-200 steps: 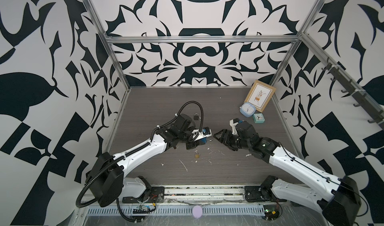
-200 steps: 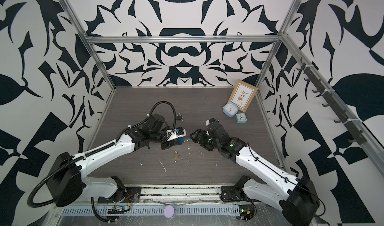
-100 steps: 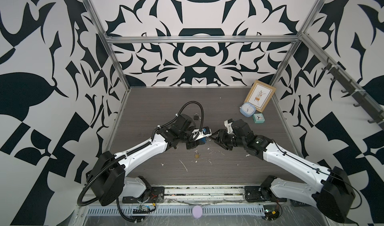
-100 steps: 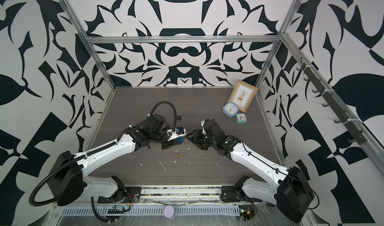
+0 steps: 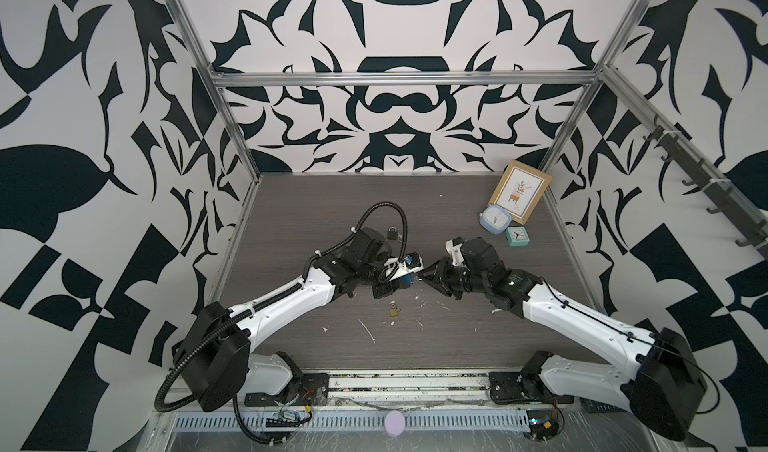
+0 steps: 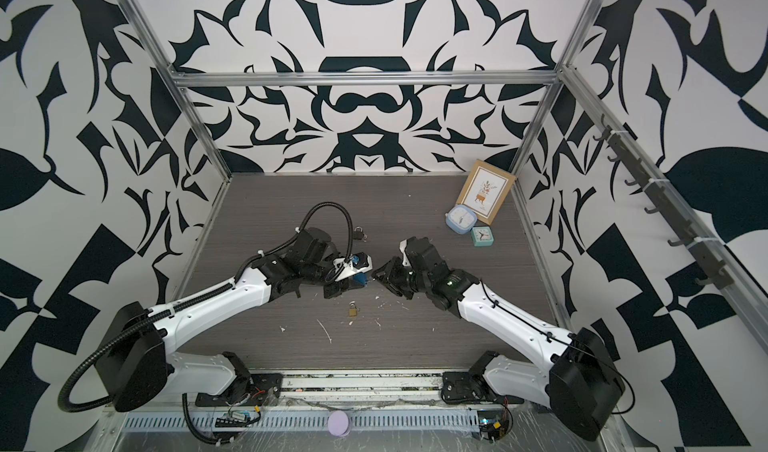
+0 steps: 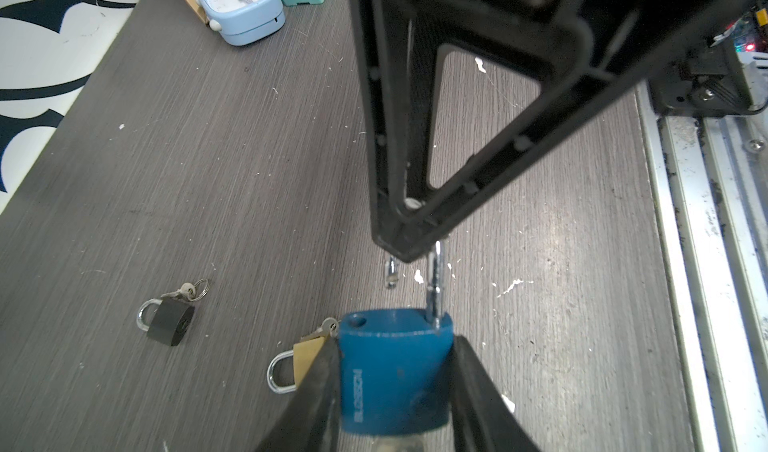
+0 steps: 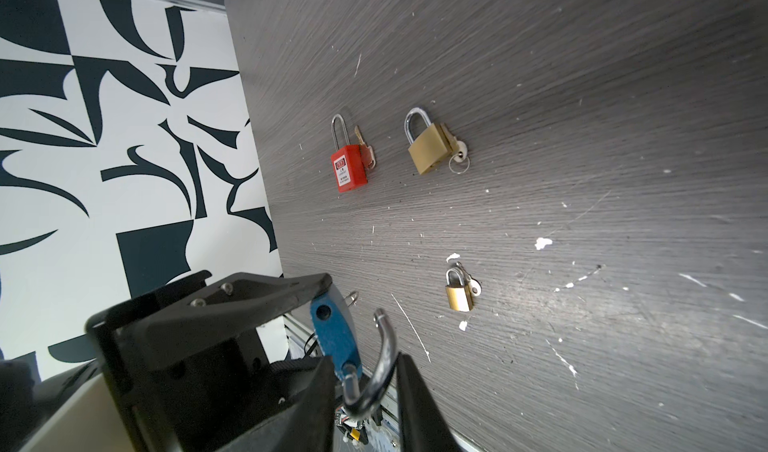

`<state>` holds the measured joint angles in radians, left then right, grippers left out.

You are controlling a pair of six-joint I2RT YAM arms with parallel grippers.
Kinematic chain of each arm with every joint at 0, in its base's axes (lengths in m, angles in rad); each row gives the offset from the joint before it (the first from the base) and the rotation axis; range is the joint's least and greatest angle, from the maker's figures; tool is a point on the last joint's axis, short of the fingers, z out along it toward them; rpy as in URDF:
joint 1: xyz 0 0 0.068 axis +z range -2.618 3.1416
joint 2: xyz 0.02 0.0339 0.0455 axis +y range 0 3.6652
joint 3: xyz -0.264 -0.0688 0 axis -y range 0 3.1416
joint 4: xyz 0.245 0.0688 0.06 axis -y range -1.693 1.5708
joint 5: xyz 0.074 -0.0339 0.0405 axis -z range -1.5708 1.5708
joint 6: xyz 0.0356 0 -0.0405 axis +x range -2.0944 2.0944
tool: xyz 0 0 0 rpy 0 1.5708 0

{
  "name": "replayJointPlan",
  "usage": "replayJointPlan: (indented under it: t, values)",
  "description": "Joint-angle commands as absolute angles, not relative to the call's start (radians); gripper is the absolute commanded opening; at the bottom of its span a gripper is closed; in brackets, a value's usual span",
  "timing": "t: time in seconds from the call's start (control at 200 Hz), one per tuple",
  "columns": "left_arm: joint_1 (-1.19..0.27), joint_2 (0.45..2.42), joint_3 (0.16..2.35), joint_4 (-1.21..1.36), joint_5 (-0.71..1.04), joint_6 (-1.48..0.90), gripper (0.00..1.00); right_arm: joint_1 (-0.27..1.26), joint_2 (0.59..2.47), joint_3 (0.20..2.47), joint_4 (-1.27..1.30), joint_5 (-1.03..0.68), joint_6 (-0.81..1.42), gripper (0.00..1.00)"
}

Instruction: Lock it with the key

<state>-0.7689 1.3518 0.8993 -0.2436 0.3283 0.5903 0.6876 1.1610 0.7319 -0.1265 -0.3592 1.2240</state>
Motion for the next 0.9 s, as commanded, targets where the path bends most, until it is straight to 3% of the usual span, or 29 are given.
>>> replayJointPlan:
  t: [0.0, 0.355, 0.64, 0.895]
  values:
    - [-0.774, 1.356, 0.933, -0.216, 0.345, 0.585, 0.00, 0.683, 1.163, 0.744, -0.076, -0.378, 1.217, 0.24]
    - [-0.776, 1.358, 0.930, -0.211, 0.356, 0.578, 0.00, 0.684, 1.181, 0.759, -0.080, -0.401, 1.047, 0.00]
    - [-0.776, 1.356, 0.916, -0.186, 0.362, 0.577, 0.00, 0.684, 1.128, 0.715, -0.038, -0.419, 0.795, 0.00]
    - [-0.778, 1.347, 0.908, -0.158, 0.363, 0.577, 0.00, 0.685, 1.078, 0.664, 0.015, -0.503, 0.705, 0.00]
